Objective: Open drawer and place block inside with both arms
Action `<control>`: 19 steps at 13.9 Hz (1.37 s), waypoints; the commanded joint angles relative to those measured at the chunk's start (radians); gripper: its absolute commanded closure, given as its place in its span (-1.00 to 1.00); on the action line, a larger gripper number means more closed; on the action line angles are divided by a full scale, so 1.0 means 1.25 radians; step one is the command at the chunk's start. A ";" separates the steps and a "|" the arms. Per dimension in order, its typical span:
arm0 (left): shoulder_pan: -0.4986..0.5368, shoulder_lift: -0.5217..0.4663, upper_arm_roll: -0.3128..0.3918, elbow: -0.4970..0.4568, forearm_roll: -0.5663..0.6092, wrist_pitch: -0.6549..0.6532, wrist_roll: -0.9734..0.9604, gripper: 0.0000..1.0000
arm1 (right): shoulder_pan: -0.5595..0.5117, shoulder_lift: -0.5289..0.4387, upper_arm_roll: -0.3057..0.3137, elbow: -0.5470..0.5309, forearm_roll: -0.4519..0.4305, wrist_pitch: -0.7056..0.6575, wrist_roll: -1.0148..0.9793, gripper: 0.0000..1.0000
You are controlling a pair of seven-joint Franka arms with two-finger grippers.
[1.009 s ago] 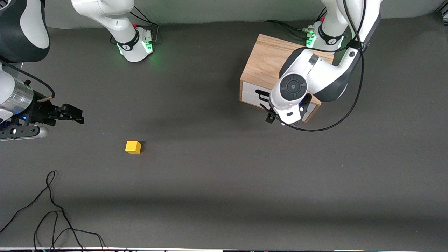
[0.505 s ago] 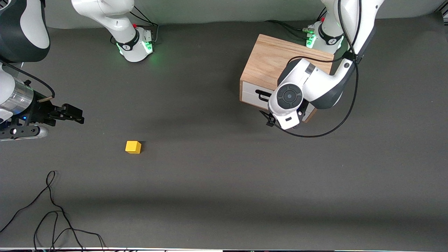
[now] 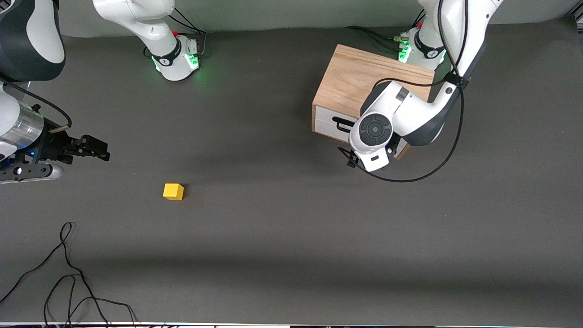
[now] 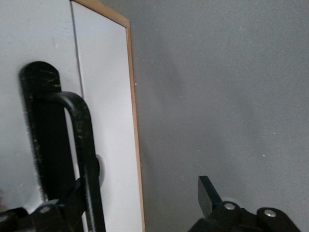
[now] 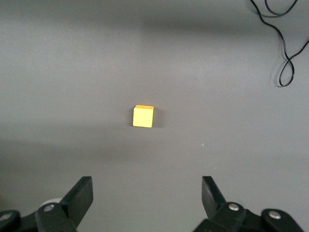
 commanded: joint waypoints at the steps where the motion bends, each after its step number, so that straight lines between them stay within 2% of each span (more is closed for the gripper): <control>1: -0.001 0.011 0.000 0.024 0.018 0.002 -0.018 -1.00 | 0.005 0.007 -0.001 0.017 0.004 -0.009 0.020 -1.00; 12: -0.002 0.085 0.001 0.123 0.043 0.002 -0.016 -1.00 | 0.005 0.007 -0.001 0.017 0.004 -0.009 0.021 -1.00; 19: -0.012 0.170 0.000 0.242 0.095 0.002 -0.016 -1.00 | 0.005 0.007 -0.001 0.017 0.004 -0.009 0.021 -1.00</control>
